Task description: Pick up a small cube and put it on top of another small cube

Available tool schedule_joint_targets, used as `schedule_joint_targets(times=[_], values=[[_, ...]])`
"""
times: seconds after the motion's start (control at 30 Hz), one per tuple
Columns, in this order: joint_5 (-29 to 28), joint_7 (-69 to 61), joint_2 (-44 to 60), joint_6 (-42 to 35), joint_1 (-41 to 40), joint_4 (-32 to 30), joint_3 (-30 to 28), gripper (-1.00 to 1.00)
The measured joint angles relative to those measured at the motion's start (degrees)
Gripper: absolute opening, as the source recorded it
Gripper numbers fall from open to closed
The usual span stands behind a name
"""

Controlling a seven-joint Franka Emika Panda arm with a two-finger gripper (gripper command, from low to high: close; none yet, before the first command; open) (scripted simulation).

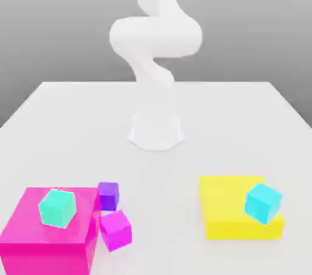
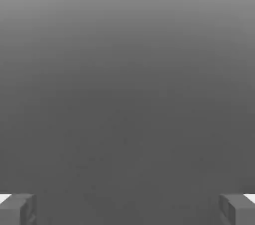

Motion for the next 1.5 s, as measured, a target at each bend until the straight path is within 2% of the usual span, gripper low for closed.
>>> schedule_joint_targets(times=[0.2,0.43,0.53,0.6,0.73,0.83,0.97,1.0,1.23,1.33,1.5], values=[[-4.09,-1.86,10.62,8.73,-3.53,-10.41,-1.86,0.00],[-6.75,-5.85,23.50,19.45,-7.35,-23.10,-6.61,0.00],[-5.93,-9.50,30.30,25.14,-8.30,-29.29,-9.79,0.00],[-2.55,-13.90,36.92,30.28,-8.58,-32.59,-11.34,0.00],[3.32,-18.57,44.82,36.41,-9.50,-32.82,-9.63,0.00],[6.83,-21.05,49.33,40.08,-12.73,-32.06,-5.58,0.00],[8.20,-22.45,55.15,44.96,-17.59,-31.24,-0.61,0.00],[8.20,-22.59,56.27,45.89,-18.39,-31.12,0.11,-1.00],[7.90,-22.34,56.39,45.94,-18.56,-31.10,0.24,-1.00],[6.99,-21.32,52.93,43.08,-16.53,-31.52,-1.84,-1.00],[2.15,-17.77,45.73,37.16,-15.37,-32.77,-4.32,-1.00]])
